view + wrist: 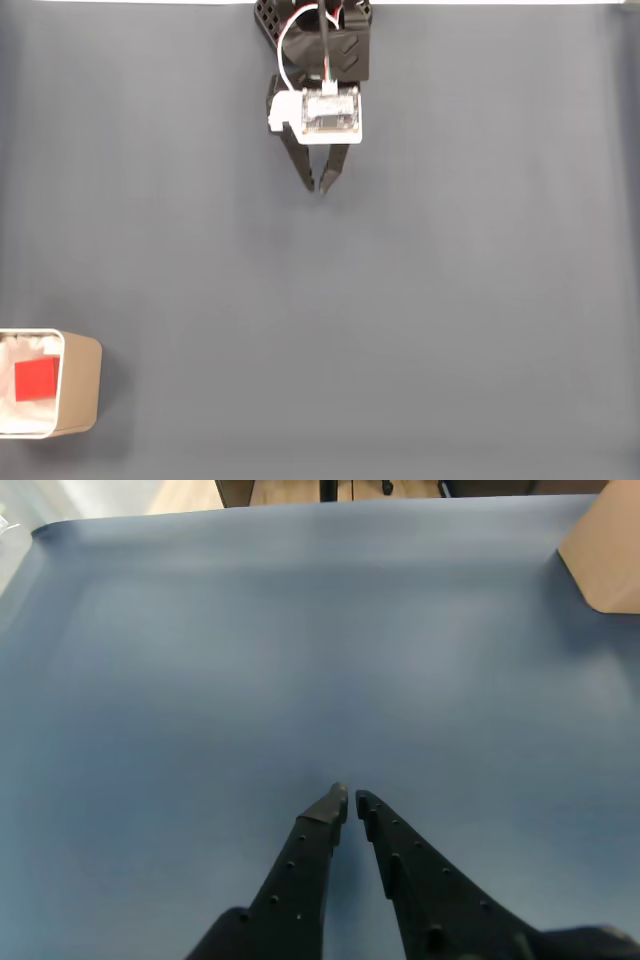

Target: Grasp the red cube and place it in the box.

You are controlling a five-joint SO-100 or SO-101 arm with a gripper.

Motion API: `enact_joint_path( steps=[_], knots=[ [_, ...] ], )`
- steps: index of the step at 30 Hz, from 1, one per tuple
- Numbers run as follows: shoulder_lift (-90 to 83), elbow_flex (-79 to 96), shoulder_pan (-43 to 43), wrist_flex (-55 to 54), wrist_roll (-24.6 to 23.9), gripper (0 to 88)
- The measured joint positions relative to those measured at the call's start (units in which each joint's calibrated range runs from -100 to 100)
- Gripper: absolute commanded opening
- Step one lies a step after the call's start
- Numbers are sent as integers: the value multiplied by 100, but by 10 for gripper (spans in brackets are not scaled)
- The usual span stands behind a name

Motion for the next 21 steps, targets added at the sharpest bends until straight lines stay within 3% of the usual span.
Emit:
enact_joint_path(
  steps=[6,21],
  knots=[
    [-469,81,0,1798,-63,0],
    [-582,81,-30,2220,-137,0]
  ],
)
